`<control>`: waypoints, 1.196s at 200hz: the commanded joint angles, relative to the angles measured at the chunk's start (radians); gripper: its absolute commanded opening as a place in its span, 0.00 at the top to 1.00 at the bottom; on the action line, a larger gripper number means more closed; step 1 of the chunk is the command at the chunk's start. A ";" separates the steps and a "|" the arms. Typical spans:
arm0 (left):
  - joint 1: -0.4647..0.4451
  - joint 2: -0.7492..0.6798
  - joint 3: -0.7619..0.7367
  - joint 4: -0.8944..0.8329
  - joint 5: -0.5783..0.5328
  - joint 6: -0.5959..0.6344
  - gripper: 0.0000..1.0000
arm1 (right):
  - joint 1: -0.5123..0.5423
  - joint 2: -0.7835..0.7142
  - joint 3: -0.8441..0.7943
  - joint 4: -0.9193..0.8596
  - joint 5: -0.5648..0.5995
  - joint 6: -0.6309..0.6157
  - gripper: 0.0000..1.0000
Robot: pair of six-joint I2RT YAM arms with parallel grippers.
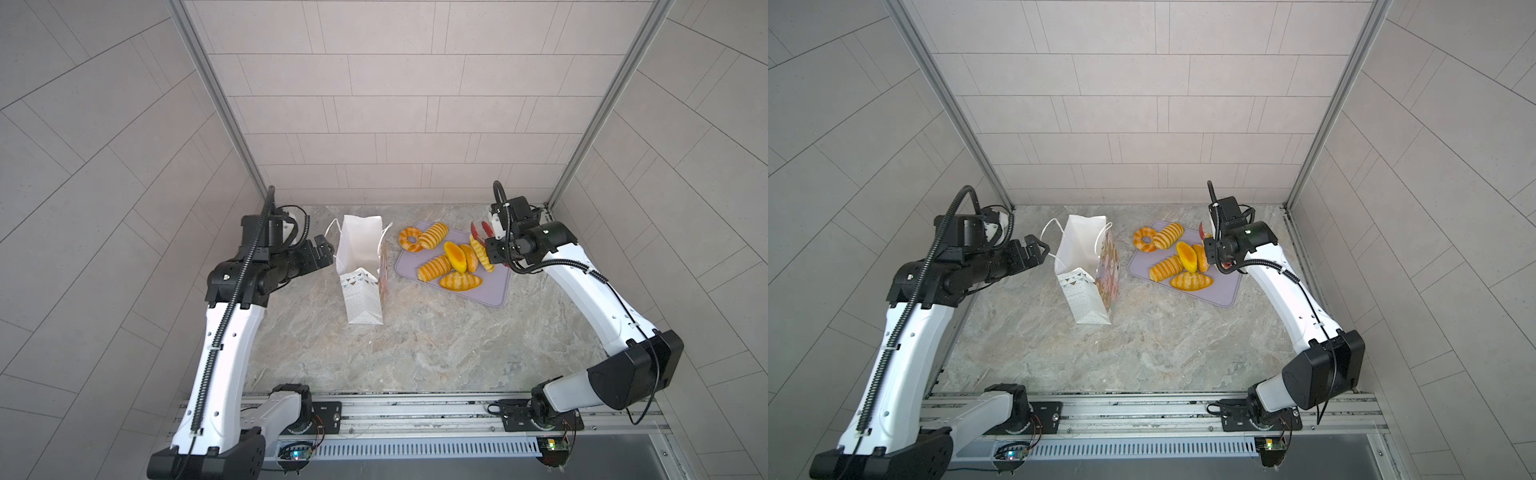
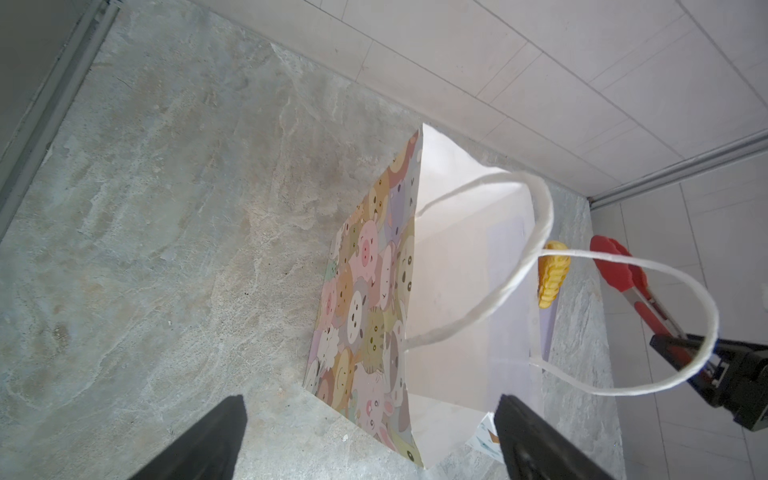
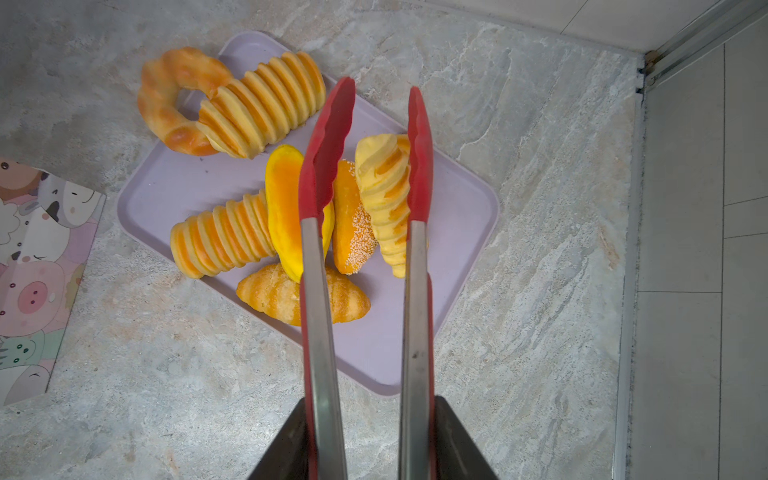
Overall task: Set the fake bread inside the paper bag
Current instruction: 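Lift the red tongs with the right gripper and move them over the bread tray, then lower the tongs onto the spiral bread and pinch it with the right gripper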
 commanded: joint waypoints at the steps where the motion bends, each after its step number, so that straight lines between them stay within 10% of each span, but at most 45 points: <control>1: -0.060 0.016 -0.021 0.021 -0.071 0.021 0.00 | 0.004 0.011 0.031 -0.026 0.040 -0.023 0.55; 239: -0.100 0.017 -0.112 0.081 -0.120 0.027 0.04 | 0.004 0.210 0.095 0.016 0.107 -0.052 0.46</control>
